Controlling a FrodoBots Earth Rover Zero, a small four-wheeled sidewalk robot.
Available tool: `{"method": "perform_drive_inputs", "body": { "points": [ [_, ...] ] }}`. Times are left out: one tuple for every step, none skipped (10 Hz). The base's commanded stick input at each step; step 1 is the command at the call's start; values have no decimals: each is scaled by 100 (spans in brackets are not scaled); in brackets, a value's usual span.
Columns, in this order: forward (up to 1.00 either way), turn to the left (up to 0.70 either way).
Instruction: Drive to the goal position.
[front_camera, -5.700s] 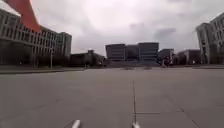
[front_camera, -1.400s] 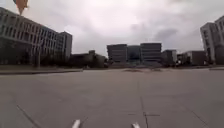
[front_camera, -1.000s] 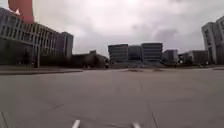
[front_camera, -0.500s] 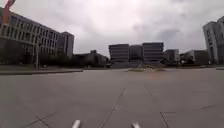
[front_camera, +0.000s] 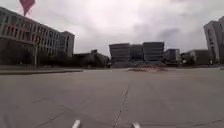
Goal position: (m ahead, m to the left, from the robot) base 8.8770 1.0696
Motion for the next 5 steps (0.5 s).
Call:
{"method": "perform_drive_inputs", "body": {
  "points": [
    [85,0],
    [85,0],
    [85,0],
    [85,0],
    [85,0]
  ]
}}
